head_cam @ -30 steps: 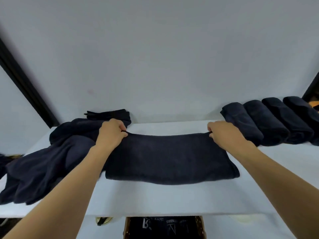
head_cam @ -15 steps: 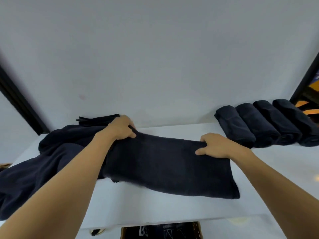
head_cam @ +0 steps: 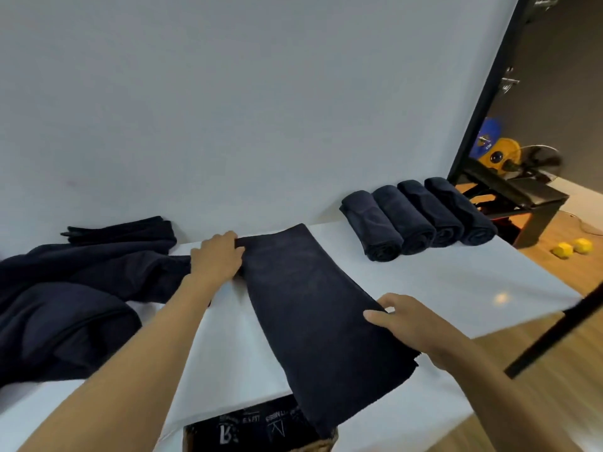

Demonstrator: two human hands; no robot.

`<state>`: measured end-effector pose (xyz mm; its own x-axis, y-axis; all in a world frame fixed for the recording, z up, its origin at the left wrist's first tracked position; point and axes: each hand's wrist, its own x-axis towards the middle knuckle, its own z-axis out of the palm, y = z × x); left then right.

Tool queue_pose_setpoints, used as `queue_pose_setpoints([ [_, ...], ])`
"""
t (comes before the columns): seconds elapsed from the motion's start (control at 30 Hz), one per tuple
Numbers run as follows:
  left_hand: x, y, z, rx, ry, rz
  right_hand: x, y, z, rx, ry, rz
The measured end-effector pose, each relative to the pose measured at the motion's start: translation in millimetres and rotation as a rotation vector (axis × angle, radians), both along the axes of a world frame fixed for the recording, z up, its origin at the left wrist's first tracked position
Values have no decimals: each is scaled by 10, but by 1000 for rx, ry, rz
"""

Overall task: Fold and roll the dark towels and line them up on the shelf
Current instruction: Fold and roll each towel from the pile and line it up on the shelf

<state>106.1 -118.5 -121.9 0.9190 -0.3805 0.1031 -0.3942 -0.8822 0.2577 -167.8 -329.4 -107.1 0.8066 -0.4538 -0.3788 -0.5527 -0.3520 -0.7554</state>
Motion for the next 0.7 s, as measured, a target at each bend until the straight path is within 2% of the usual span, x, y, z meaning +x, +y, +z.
queue_pose_setpoints([
  [0.17, -192, 547, -83, 22, -154, -60, -1, 115, -80, -44, -35, -46],
  [0.37, -533, 943, 140, 358, -100, -4, -40, 157, -62, -1, -34, -92],
  [0.43, -838, 830, 199, 220, -150, -208, -66, 155, -56, 9, -31, -100],
  [0.5, -1377, 615, 161, -29, -137, -571, -68, 147, -49, 9, -45, -121],
  [0.53, -1681, 518, 94, -59, -146, -723, -63, 145, -45, 9, -54, -131],
  [0.6, -2145, 383, -141, 87, -295, -890, -61, 137, -40, 37, -75, -141],
  [0.67, -2361, 325, -319, 211, -408, -881, -80, 125, -48, 89, -86, -124],
  [0.7, -2397, 325, -346, 198, -460, -848, -95, 114, -57, 103, -88, -107],
])
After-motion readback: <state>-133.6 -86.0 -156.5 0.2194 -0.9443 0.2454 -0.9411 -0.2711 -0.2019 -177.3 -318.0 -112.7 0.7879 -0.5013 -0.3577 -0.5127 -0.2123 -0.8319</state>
